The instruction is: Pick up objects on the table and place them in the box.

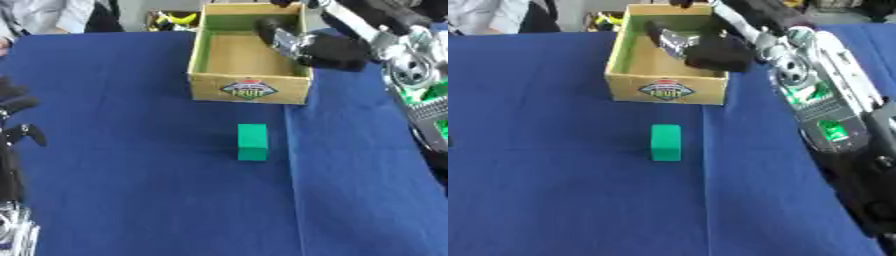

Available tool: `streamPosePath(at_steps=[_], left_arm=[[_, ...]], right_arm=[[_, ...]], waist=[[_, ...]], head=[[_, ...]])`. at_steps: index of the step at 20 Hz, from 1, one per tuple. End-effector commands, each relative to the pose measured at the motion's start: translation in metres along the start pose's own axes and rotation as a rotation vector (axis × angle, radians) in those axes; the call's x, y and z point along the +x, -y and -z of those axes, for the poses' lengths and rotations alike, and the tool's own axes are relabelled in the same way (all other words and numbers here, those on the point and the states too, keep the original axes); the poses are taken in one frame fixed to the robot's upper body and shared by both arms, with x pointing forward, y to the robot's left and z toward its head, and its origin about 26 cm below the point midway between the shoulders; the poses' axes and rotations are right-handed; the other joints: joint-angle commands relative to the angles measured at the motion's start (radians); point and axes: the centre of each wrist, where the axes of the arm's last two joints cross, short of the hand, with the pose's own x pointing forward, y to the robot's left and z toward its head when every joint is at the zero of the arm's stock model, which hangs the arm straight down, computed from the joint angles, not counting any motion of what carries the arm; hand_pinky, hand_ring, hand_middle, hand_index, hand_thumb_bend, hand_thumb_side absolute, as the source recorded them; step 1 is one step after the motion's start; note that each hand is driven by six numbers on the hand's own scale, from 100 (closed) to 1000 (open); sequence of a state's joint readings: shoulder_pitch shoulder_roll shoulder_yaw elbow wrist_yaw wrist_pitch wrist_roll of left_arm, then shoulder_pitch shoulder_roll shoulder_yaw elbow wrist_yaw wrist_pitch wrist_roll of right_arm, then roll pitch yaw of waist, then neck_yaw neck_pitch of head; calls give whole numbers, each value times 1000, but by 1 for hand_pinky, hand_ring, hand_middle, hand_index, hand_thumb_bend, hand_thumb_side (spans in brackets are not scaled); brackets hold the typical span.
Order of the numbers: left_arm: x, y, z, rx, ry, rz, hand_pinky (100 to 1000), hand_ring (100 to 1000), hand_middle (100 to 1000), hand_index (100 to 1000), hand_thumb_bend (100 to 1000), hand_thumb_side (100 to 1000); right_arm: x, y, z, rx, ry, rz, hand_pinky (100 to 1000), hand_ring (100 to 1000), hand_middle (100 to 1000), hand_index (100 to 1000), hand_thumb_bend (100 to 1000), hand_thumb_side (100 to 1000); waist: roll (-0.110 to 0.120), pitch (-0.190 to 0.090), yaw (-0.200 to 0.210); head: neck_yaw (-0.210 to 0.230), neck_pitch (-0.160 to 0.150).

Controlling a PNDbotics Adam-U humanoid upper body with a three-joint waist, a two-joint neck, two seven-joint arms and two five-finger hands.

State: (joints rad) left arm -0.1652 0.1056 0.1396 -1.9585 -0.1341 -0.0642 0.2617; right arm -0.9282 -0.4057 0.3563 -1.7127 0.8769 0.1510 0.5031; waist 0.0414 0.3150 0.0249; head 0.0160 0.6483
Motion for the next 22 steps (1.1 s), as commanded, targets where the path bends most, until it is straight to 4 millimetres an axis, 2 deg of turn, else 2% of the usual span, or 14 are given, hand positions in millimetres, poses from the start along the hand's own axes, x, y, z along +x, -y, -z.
streamPosePath(at_steps=[1,7,15,20,22], left_arm=[[4,-2,2,-5,17,7,240,676,665,822,126,893],[4,-2,2,-5,17,5,240,677,666,822,124,894],[4,-1,3,-7,17,5,240,677,666,822,120,894],[4,-1,3,-8,18,4,240,677,666,822,121,895],[4,-1,3,-9,18,3,241,678,666,822,120,895]], right_arm=[[7,3,8,75,-4,-54,807,896,763,866,630,970],[13,-5,11,254,15,-30,825,926,783,881,638,786],[12,-9,8,380,43,-9,833,947,798,891,626,714],[11,-16,7,447,60,14,836,962,808,896,549,649],[11,-20,7,471,66,22,836,964,809,897,548,625]], waist=[[0,-14,1],[0,-11,2],[1,-6,-2],[1,-4,-1],[1,-3,-1]], head=[[-4,-14],[-7,-26],[-6,-33],[-7,-35],[-8,-36]])
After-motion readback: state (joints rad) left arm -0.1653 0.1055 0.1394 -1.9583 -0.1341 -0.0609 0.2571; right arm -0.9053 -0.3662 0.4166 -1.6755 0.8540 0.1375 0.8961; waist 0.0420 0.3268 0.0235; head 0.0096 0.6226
